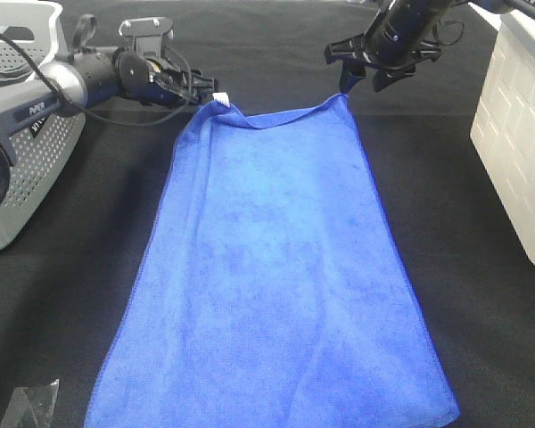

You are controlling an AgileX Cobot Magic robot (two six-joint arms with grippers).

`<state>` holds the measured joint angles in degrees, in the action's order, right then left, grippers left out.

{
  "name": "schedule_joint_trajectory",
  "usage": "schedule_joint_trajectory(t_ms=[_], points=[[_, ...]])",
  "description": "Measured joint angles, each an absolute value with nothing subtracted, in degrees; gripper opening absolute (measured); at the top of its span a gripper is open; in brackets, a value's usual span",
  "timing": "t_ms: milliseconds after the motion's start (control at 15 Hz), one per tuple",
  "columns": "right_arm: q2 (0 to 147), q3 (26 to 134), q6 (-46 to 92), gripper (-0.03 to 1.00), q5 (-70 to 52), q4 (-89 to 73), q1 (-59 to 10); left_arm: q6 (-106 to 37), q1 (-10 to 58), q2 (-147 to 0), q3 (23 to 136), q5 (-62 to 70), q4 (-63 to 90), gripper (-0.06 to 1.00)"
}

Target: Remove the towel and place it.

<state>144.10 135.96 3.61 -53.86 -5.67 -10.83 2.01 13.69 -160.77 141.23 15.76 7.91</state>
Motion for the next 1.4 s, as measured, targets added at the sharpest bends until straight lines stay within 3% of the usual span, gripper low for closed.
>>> schedule_joint_trajectory(t_ms=[333,600,667,1133,1400], points=[[144.0,136.0,3.7,0.59,-55.4,-5.7,-10.8,-0.7,14.6,-163.8,141.2,14.6,8.1,0.58],[144.0,136.0,3.7,0.59,-56.6,-5.6,-10.8,-2.9,14.8,-163.8,141.2,14.6,8.1,0.05],[144.0,136.0,3.7,0.59,-56.9,-5.5,-10.8,-2.9,14.8,-163.8,141.2,14.6,8.1,0.00],[144.0,136.0,3.7,0.59,-57.4,-5.3,-10.8,2.2,14.7,-163.5,141.2,15.2,0.0,0.00],[144.0,136.0,3.7,0.59,-57.5,-5.3,-10.8,14.6,14.7,-162.4,141.2,15.4,-9.7,0.00]])
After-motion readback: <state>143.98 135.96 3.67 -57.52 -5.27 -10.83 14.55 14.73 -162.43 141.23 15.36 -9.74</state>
